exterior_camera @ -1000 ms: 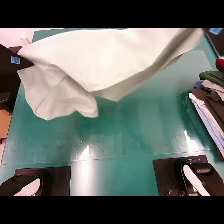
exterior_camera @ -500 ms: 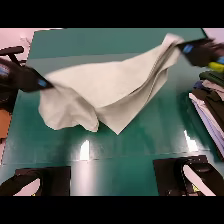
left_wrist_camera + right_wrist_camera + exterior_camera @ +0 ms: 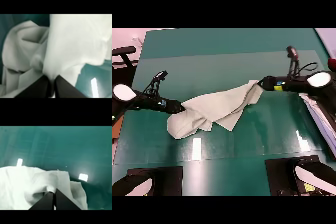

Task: Fold the shirts.

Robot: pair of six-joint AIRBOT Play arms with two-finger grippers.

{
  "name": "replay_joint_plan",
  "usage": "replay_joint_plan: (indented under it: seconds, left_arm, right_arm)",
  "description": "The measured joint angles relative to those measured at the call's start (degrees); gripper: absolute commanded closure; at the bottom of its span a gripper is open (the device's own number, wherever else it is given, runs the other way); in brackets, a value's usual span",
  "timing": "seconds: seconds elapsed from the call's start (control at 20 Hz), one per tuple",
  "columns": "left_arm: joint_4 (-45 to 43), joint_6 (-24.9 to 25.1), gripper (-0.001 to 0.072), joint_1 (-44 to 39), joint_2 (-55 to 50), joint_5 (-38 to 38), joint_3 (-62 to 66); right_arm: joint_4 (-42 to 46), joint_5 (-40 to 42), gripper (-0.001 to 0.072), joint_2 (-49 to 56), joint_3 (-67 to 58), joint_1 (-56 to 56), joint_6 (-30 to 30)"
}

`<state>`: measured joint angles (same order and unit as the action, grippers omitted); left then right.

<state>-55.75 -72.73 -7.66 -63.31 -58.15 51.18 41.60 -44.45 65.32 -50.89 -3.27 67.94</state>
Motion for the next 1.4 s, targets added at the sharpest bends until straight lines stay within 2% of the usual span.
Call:
replay_joint_plan:
  seconds: [0.05,0.1,0.15,0.2,0.55,0.7,0.9,1.15,1.4]
  left_arm:
    - [-0.1,0.2,0.0110,0.0,0.0,1.8,-0.7]
    - [-0.3,0.4,0.0109,0.0,0.0,2.7,-1.1]
    - [-0.8,0.7,0.0016,0.0,0.0,2.8,-1.1]
    - [-1.4,0.9,-0.0007,0.0,0.0,2.0,-0.6]
    - [-3.5,2.0,-0.0006,0.0,4.4,-12.2,5.9]
    - [-7.3,-3.4,-0.0006,0.1,9.7,-15.6,1.9]
    - [-5.0,-11.3,-0.0006,0.1,16.8,-13.7,-10.2]
    - [0.2,-17.1,0.0003,0.1,19.4,-5.0,-23.0]
    - [1.2,-21.0,0.0003,0.1,19.9,2.6,-26.6]
  right_arm:
    - [0.0,0.7,0.0695,1.4,0.3,-0.4,-0.1]
    - [0.0,1.4,0.0695,2.3,0.5,-0.6,-0.2]
    - [0.0,1.6,0.0695,3.0,0.7,-0.6,-0.3]
    - [0.0,1.9,0.0695,3.3,0.9,-0.6,-0.3]
    - [0.1,2.7,0.0694,-0.2,1.1,4.3,-0.5]
    - [0.2,2.7,0.0694,-1.9,1.1,6.8,-0.6]
    - [0.4,2.3,0.0695,-2.7,1.1,7.8,-1.0]
    - [0.4,1.8,0.0695,-3.0,1.1,7.4,-1.5]
    - [0.4,1.0,0.0695,-3.0,1.1,7.2,-1.6]
